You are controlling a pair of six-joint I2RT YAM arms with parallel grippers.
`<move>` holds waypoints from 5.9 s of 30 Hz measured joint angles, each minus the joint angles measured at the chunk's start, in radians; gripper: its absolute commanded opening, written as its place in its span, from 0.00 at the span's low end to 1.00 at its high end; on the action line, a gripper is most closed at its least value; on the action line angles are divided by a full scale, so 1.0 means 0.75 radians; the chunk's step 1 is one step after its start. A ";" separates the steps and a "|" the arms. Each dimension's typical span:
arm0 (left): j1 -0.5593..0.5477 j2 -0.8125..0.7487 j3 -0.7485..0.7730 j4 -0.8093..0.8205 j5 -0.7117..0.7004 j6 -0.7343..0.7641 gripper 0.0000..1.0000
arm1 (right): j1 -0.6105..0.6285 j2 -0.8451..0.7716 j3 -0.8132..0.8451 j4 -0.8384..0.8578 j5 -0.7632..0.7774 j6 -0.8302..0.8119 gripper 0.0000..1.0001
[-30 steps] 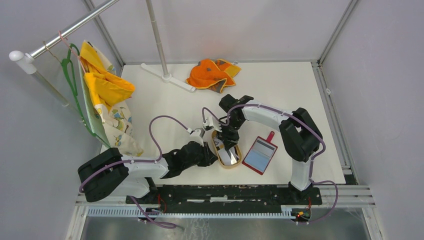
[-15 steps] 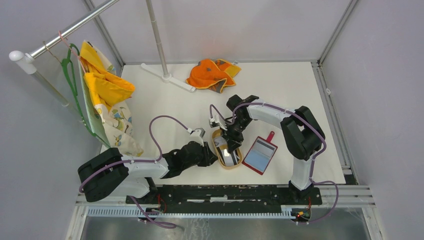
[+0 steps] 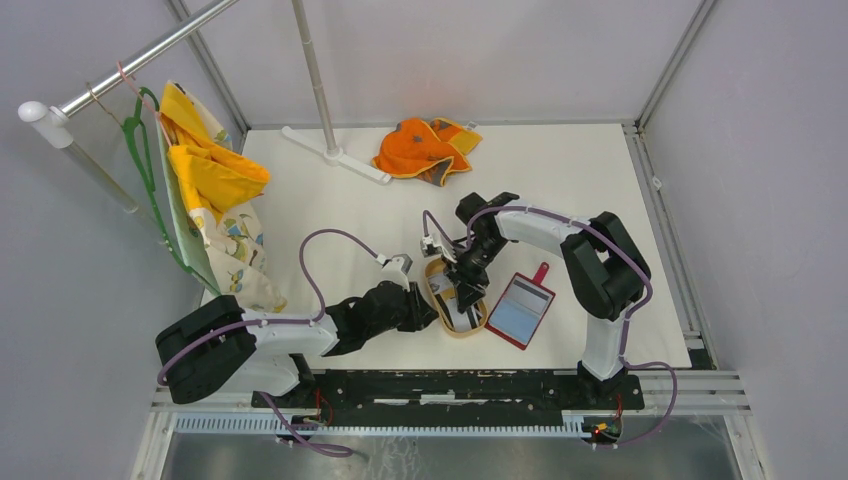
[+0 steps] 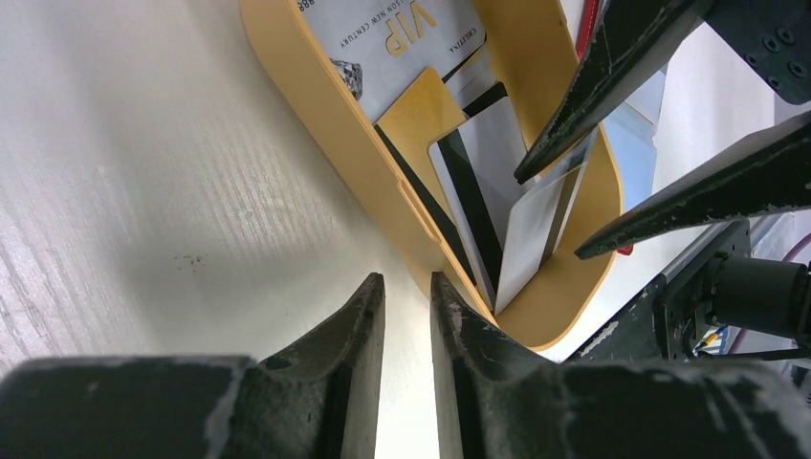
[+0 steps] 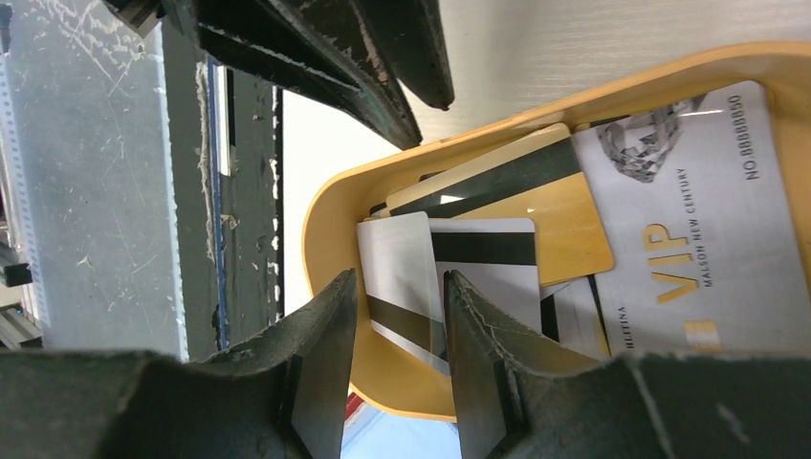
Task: Put the credit cards into the card holder
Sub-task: Pick up the credit card from the storage box.
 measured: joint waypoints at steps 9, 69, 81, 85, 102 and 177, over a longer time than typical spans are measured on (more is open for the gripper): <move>0.000 -0.004 0.005 -0.018 -0.007 0.000 0.33 | 0.000 0.000 -0.033 -0.045 -0.011 -0.068 0.32; 0.222 -0.341 0.078 -0.032 0.272 0.110 0.52 | -0.313 -0.198 -0.645 1.494 -0.734 1.886 0.01; 0.239 -0.215 0.084 0.128 0.479 -0.040 0.35 | -0.313 -0.214 -0.641 1.478 -0.759 1.873 0.02; 0.247 -0.128 0.084 0.242 0.534 -0.083 0.18 | -0.314 -0.214 -0.639 1.449 -0.782 1.855 0.02; 0.294 -0.106 0.048 0.529 0.708 -0.399 0.02 | -0.374 -0.374 -0.380 1.004 -0.813 1.279 0.98; -0.021 0.031 0.220 1.139 0.297 -0.057 0.21 | -0.591 -1.364 -1.108 2.528 -0.417 2.469 0.00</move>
